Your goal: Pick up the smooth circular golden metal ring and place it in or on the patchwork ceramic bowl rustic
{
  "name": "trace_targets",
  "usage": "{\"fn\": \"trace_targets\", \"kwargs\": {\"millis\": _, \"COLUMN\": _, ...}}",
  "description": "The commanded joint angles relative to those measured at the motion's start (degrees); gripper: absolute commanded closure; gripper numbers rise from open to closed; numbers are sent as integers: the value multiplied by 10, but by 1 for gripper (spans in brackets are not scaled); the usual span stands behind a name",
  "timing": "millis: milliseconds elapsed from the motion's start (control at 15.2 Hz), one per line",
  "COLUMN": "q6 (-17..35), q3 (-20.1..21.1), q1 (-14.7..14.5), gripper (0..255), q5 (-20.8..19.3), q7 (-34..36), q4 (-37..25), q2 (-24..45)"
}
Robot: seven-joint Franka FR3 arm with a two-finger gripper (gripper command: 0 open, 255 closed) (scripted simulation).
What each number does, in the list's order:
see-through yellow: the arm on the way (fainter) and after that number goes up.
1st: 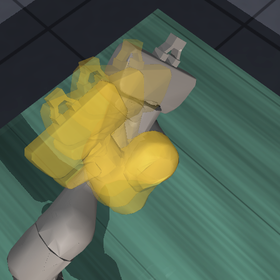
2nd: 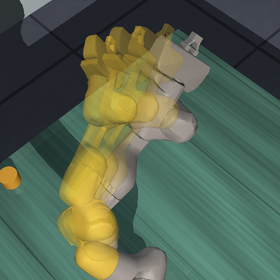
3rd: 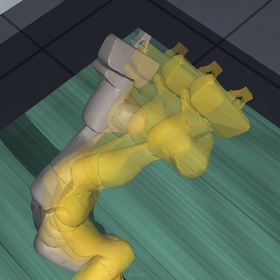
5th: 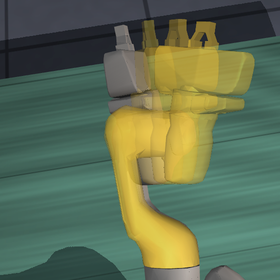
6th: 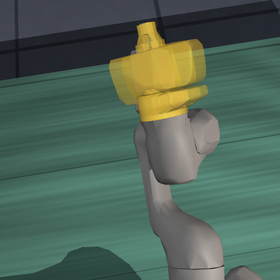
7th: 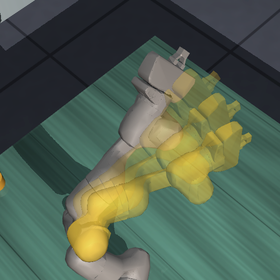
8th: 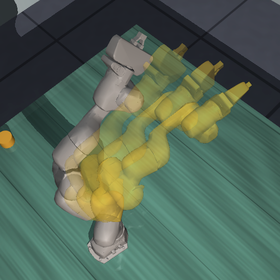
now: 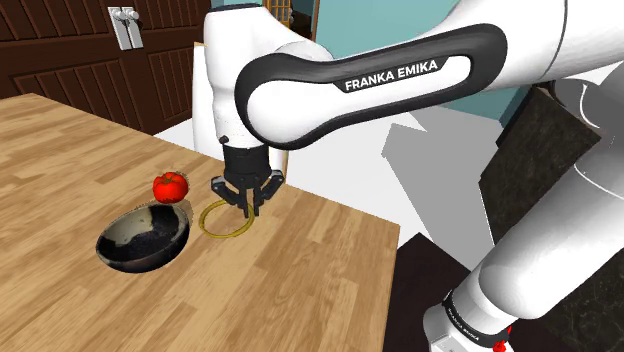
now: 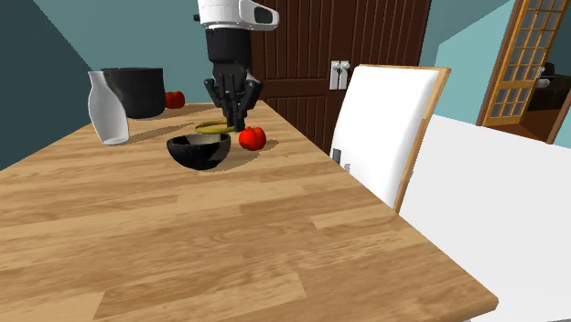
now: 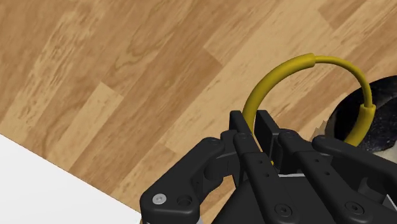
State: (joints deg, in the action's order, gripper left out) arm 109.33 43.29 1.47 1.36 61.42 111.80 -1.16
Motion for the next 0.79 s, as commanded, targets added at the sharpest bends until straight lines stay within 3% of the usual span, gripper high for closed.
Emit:
{"fn": "trace_targets", "kwargs": {"millis": 0, "q6": -11, "q3": 11, "q1": -8, "gripper": 255, "q5": -41, "q7": 33, "q4": -51, "q2": 56}}
{"fn": "trace_targets", "kwargs": {"millis": 330, "q6": -66, "q3": 5, "q1": -75, "gripper": 255, "q5": -148, "q7": 103, "q4": -218, "q2": 212}}
{"fn": "trace_targets", "kwargs": {"millis": 528, "q6": -114, "q3": -13, "q1": -136, "gripper": 255, "q5": -198, "q7": 123, "q4": -342, "q2": 302}}
{"fn": "trace_targets", "kwargs": {"millis": 726, "q6": -178, "q3": -39, "q1": -212, "gripper": 255, "q5": -241, "q7": 125, "q4": -504, "q2": 400}}
